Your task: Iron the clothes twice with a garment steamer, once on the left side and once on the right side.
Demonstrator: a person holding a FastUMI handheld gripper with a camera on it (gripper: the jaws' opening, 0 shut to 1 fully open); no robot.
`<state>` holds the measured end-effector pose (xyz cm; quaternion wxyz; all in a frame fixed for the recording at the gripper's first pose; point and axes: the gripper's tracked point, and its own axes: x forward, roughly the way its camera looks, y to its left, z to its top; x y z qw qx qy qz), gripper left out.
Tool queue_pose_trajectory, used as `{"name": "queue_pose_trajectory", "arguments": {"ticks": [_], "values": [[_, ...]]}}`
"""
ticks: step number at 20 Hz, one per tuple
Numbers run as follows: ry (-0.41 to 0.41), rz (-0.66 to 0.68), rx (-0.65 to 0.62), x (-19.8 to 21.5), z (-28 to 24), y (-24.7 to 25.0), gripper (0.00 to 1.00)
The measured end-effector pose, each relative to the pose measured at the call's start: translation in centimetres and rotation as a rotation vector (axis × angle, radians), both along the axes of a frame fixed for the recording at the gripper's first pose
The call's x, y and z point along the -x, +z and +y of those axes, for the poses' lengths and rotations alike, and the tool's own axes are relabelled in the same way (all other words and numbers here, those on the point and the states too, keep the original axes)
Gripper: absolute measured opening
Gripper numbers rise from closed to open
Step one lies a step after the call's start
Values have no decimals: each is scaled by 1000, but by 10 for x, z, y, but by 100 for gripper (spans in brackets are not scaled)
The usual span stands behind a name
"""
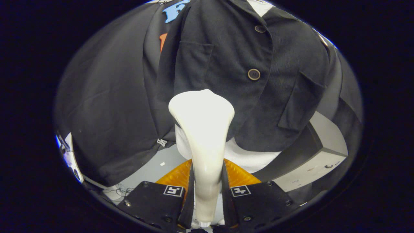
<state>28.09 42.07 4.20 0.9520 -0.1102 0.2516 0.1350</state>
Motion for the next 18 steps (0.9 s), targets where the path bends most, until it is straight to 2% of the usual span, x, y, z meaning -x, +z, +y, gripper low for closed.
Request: {"name": "queue_pose_trajectory", "arguments": {"ticks": [10,18], "values": [[1,62,-3,0,-9,-34,40],[27,-8,-86,28,-49,9,40]]}}
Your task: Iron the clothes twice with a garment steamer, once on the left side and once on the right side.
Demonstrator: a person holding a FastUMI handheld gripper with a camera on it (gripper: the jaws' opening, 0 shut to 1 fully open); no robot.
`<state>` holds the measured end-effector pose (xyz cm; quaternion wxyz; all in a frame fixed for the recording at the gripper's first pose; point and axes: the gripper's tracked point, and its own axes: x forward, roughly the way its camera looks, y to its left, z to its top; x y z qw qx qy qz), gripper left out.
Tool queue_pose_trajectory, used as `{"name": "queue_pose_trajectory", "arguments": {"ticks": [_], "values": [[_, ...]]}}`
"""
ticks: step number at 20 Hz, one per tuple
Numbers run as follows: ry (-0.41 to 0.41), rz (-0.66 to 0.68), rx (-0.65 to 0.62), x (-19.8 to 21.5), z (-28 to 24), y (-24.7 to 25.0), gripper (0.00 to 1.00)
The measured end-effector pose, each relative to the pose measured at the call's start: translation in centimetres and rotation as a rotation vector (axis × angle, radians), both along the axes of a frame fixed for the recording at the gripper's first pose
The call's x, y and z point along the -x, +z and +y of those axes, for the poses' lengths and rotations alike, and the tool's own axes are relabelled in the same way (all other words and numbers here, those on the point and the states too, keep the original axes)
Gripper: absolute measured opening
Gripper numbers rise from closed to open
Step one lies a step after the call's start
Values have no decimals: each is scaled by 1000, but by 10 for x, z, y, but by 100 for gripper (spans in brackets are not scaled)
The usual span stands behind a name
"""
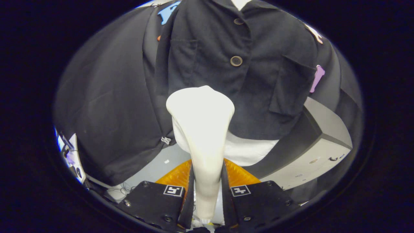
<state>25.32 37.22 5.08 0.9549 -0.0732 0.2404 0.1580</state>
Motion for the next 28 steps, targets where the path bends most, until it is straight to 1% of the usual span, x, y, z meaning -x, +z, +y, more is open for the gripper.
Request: {"name": "queue_pose_trajectory", "arguments": {"ticks": [3,5,8,11,13,15,19,21,23,28], "values": [[9,-55,-66,15,-40,27,40],[-3,-92,-104,32,-79,46,40],[-34,-145,-161,59,-147,68,40],[-83,-175,-213,95,-226,71,40],[-117,-176,-247,121,-280,64,40],[-175,-183,-262,147,-333,52,39],[-265,-157,-293,194,-416,8,40],[-299,-137,-302,218,-438,-22,40],[-308,-121,-309,240,-453,-41,39],[-281,-113,-311,292,-460,-78,40]]}}
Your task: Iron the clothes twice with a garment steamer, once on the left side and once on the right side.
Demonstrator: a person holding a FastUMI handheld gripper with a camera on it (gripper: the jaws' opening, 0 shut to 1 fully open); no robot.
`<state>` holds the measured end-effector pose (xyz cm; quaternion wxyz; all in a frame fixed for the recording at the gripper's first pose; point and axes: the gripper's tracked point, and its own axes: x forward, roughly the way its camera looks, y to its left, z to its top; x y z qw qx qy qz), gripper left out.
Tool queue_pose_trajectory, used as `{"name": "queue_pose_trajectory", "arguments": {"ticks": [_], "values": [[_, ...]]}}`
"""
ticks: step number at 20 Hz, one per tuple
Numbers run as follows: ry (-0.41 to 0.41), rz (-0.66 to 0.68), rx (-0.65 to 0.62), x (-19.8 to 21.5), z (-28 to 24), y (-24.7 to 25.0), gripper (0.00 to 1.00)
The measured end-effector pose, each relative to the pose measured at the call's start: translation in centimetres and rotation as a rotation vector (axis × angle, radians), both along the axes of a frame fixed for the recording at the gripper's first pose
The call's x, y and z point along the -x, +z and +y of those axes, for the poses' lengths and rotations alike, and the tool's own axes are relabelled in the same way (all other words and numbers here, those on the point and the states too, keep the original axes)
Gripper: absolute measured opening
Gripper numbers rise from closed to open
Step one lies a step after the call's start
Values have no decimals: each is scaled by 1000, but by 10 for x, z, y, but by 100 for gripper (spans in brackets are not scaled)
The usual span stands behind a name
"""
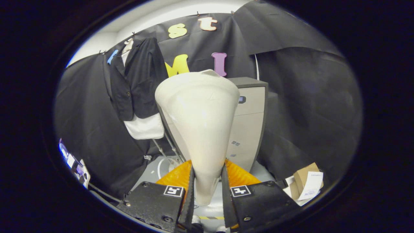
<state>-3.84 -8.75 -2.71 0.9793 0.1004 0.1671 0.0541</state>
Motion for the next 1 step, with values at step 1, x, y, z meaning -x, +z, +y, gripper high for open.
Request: {"name": "queue_pose_trajectory", "arguments": {"ticks": [1], "values": [[6,6,-7,8,1,-6,40]]}}
